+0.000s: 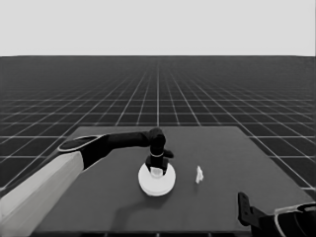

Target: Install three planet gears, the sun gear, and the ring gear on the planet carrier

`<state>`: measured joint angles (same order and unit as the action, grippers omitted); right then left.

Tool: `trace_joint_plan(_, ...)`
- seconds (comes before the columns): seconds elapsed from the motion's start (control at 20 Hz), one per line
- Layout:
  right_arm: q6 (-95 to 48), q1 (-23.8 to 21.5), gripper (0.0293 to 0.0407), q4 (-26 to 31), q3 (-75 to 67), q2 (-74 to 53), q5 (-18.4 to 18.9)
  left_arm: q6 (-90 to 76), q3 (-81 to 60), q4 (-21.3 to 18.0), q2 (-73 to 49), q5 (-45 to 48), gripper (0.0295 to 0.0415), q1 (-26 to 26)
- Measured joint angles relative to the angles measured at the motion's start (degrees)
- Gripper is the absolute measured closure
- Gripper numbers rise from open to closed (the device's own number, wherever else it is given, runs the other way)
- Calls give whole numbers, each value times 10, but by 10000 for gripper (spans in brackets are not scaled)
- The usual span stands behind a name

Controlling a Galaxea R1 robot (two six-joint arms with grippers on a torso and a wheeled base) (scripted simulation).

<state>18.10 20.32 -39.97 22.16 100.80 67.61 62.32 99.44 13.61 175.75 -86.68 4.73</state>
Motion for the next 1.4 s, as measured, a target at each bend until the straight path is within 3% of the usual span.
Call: trace_joint_plan(1.4,0,0,315,0,0,0,0,-140,0,0,0,0,362,0)
